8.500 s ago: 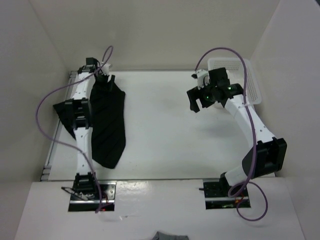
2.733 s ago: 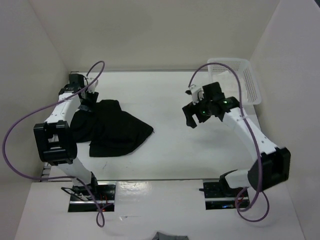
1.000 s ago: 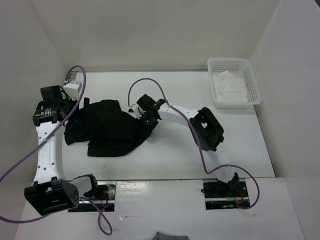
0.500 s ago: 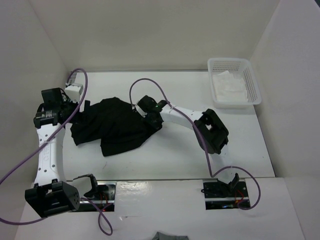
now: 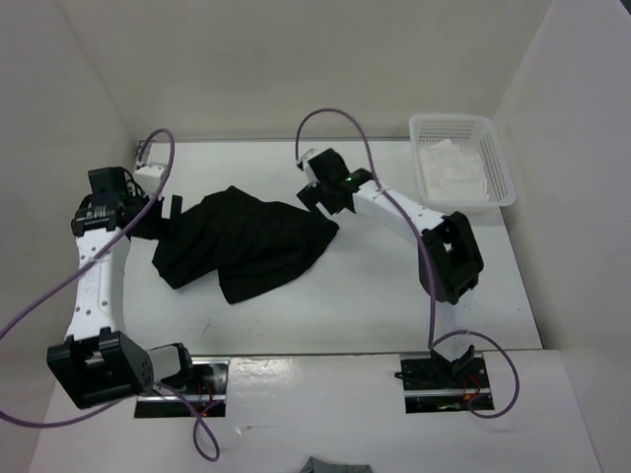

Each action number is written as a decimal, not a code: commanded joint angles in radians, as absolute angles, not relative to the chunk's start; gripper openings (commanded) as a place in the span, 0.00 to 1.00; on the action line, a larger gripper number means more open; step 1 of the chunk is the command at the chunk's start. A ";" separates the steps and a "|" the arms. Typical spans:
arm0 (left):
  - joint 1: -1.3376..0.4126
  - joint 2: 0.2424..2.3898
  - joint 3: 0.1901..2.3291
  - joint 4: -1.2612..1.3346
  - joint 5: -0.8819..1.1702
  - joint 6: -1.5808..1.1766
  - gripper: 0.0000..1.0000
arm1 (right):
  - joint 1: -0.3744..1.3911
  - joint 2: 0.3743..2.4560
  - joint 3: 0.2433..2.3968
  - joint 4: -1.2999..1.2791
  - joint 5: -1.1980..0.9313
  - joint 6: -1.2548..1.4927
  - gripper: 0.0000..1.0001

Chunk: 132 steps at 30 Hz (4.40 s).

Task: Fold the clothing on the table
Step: Flatten the skirt out

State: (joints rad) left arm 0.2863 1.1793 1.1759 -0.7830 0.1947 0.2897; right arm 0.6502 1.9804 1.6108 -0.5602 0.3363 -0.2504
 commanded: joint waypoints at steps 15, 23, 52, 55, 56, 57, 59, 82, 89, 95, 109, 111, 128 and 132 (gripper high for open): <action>0.112 2.021 1.906 -0.736 0.387 0.204 1.00 | 0.442 1.723 1.507 -0.666 -0.239 -0.195 0.98; 0.040 2.209 2.065 -0.793 0.375 0.195 0.95 | 0.433 1.694 1.473 -0.666 -0.268 -0.204 0.98; 0.075 2.542 2.397 -1.100 0.439 0.299 0.69 | 0.433 1.594 1.419 -0.647 -0.288 -0.222 0.95; 0.075 2.571 2.454 -1.186 0.460 0.325 0.68 | 0.433 1.585 1.419 -0.647 -0.288 -0.222 0.95; 0.075 2.582 2.454 -1.213 0.460 0.336 0.66 | 0.433 1.585 1.419 -0.647 -0.288 -0.222 0.95; 0.075 2.582 2.468 -1.213 0.460 0.336 0.66 | 0.433 1.585 1.419 -0.647 -0.288 -0.222 0.95; 0.075 2.582 2.468 -1.226 0.448 0.345 0.66 | 0.433 1.585 1.419 -0.647 -0.288 -0.222 0.95; 0.123 2.278 2.082 -0.895 0.376 0.249 0.00 | 0.433 1.678 1.437 -0.670 -0.307 -0.190 0.93; 0.158 2.189 1.938 -0.867 0.399 0.249 0.00 | 0.433 1.867 1.517 -0.641 -0.379 -0.094 0.90; 0.158 2.171 1.892 -0.853 0.408 0.249 0.00 | 0.442 1.971 1.580 -0.617 -0.475 -0.058 0.87; 0.158 2.102 1.796 -0.844 0.426 0.249 0.00 | 0.442 2.140 1.663 -0.453 -0.614 0.074 0.85; 0.158 2.089 1.778 -0.834 0.426 0.249 0.00 | 0.442 2.175 1.673 -0.443 -0.614 0.089 0.85; 0.158 1.991 1.660 -0.825 0.446 0.278 0.00 | 0.423 2.216 1.713 -0.365 -0.574 0.089 0.82; 0.158 1.991 1.660 -0.825 0.437 0.278 0.00 | 0.414 2.240 1.752 -0.365 -0.583 0.098 0.82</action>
State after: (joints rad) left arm 0.1604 2.0369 1.6661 -0.8261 0.4076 0.2592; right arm 0.4259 2.2177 1.6985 -0.4152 -0.5797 0.0887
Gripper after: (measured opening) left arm 0.010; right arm 0.825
